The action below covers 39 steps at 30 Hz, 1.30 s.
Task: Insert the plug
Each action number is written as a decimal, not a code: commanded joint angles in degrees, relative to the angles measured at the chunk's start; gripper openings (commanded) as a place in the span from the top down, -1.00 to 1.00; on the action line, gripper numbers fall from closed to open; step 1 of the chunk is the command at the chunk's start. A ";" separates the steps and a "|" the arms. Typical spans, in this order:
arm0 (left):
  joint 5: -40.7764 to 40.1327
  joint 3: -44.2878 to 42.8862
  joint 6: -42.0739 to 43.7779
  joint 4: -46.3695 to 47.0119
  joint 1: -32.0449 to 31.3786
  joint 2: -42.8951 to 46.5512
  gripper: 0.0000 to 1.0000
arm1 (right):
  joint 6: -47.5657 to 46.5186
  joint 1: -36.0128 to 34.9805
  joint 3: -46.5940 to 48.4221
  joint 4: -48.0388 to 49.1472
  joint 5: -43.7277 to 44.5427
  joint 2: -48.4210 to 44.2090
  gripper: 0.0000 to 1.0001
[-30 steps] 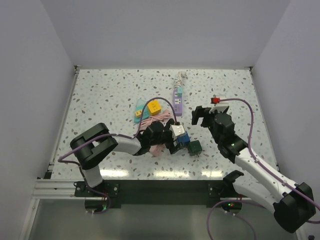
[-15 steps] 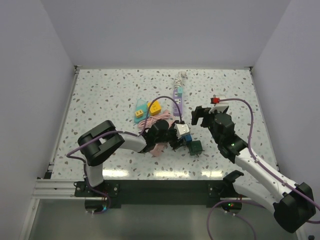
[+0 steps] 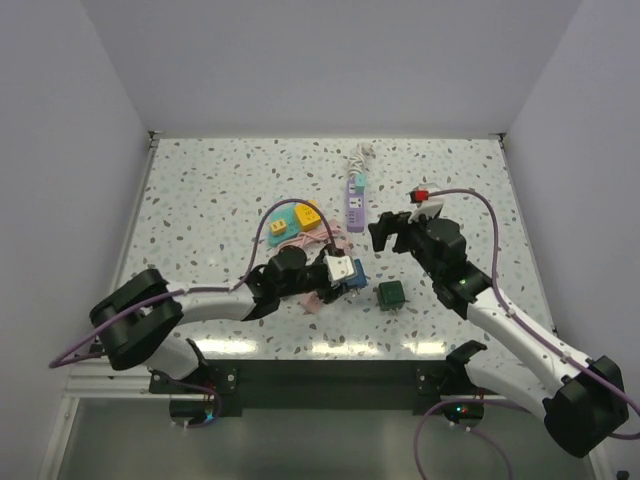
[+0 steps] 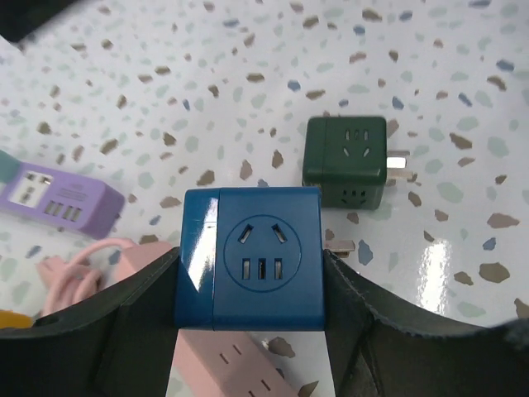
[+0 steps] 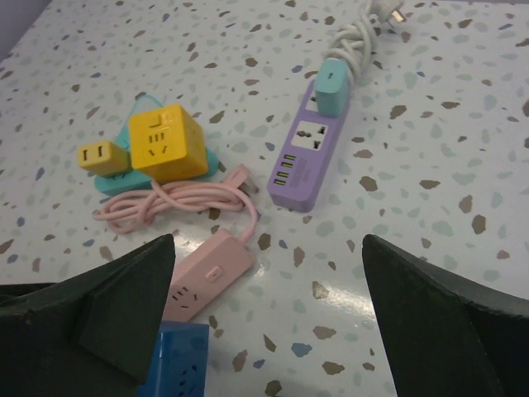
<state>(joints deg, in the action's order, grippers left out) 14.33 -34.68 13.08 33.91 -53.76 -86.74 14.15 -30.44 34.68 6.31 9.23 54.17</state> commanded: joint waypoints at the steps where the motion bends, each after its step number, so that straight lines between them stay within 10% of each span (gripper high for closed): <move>1: -1.84 2.33 3.00 3.71 -0.21 10.34 1.00 | 1.22 0.20 3.64 0.55 -12.71 0.93 -0.98; 12: -2.73 5.50 7.66 5.02 -0.21 25.04 1.00 | 13.08 0.29 5.84 10.56 -40.32 3.04 -0.98; 27: -4.75 4.79 11.79 6.08 -0.30 28.38 1.00 | 20.82 0.55 6.63 19.62 -52.21 13.50 -0.93; 30: -5.19 4.36 11.97 6.08 -0.30 27.85 1.00 | 22.66 0.55 6.37 23.04 -55.28 14.29 -0.60; 34: -6.76 4.97 11.01 7.39 -0.30 27.59 0.97 | 25.74 0.47 6.02 29.53 -59.24 15.78 0.32; 37: -8.87 5.06 8.90 8.54 -0.30 27.33 0.09 | 26.19 0.55 6.10 30.43 -59.68 16.49 1.00; 39: -9.05 4.97 7.40 8.54 -0.21 27.33 -0.12 | 25.58 1.08 6.37 30.26 -58.99 15.97 1.00</move>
<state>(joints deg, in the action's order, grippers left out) 7.86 -28.73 23.46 36.18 -53.93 -60.07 38.85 -29.06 38.87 31.24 -45.04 70.87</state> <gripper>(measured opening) 0.654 0.686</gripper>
